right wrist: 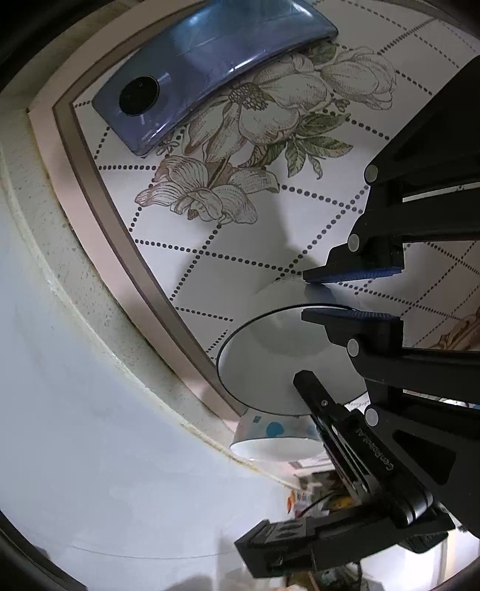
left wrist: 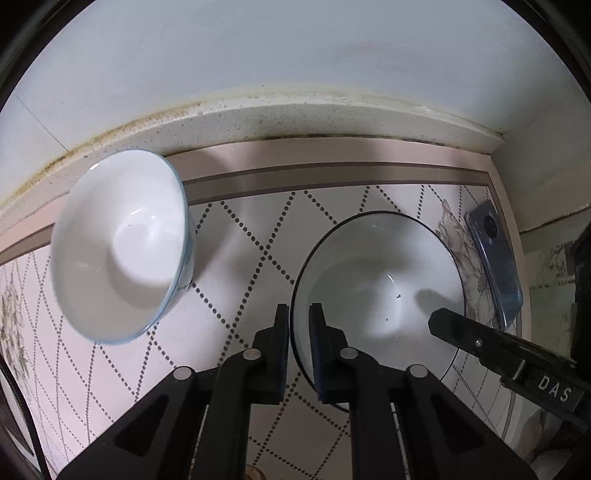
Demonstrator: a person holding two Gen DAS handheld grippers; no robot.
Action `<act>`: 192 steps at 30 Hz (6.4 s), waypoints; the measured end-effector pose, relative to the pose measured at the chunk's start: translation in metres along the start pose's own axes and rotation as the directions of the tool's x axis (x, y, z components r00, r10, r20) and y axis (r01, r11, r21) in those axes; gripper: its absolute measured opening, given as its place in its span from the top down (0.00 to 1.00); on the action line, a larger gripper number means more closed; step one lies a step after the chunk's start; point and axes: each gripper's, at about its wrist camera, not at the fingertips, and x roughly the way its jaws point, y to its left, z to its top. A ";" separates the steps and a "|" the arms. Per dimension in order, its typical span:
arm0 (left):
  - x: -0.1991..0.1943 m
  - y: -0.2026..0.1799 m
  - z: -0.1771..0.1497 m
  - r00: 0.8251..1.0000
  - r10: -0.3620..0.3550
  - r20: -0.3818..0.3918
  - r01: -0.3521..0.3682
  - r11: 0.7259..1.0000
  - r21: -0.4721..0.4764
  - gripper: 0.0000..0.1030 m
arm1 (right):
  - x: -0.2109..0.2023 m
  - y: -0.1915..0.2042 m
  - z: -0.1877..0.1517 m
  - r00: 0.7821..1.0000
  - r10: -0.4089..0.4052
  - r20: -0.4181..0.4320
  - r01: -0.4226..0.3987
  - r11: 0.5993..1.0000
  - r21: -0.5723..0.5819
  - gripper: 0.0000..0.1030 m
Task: Organize plates and bowls
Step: 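Grasp the rim of the nested white bowls with both tools, then lift the nested white bowls with both tools and carry them up, then carry the nested white bowls with both tools toward the blue-dotted bowl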
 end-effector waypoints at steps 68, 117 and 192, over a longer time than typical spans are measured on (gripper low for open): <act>-0.063 -0.057 -0.194 0.997 -0.061 -0.038 0.068 0.975 0.213 0.91 | -0.089 -0.054 -0.216 0.994 0.010 -0.105 -0.006 0.999 0.042 0.85; -0.008 0.162 0.022 1.000 -0.015 0.015 0.018 0.957 -0.291 0.81 | 0.062 0.149 0.030 0.995 0.017 -0.100 -0.030 0.991 -0.132 0.51; -0.096 -0.069 -0.187 0.996 -0.093 -0.012 0.093 0.959 0.268 0.89 | -0.145 -0.027 -0.212 0.998 -0.058 -0.004 0.058 0.998 -0.013 0.88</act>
